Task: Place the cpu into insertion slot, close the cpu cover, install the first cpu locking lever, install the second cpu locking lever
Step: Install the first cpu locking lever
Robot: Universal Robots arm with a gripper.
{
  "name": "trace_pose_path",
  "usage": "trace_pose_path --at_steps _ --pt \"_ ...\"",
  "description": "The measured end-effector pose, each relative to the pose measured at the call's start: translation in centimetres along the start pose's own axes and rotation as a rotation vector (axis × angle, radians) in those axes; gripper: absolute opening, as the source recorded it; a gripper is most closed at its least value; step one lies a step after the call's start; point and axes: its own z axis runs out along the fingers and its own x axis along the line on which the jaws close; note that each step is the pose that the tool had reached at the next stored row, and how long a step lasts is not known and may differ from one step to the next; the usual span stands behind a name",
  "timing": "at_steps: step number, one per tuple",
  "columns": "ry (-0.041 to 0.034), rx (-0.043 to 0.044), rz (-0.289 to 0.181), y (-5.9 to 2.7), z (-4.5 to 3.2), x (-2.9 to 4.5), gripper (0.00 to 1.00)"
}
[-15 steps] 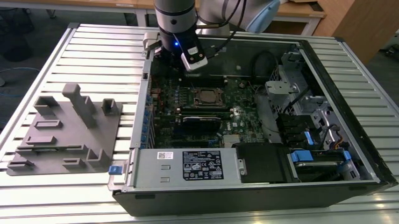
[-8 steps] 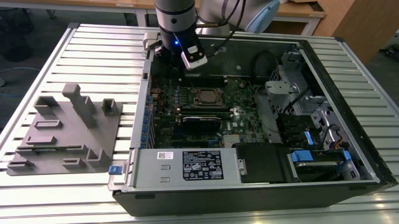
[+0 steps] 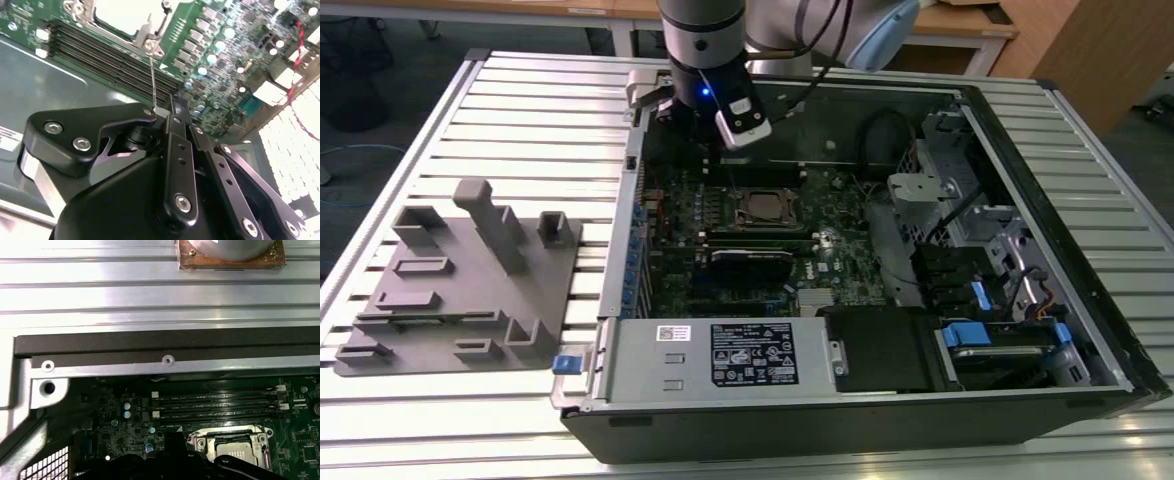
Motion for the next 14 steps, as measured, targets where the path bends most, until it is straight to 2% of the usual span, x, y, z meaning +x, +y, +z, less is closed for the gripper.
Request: trace_pose_path --at_steps 6,14 --pt "-0.0003 0.0001 0.001 0.09 0.13 -1.50 0.11" --pt "-0.0004 0.0002 0.002 0.18 0.28 -3.13 0.11"
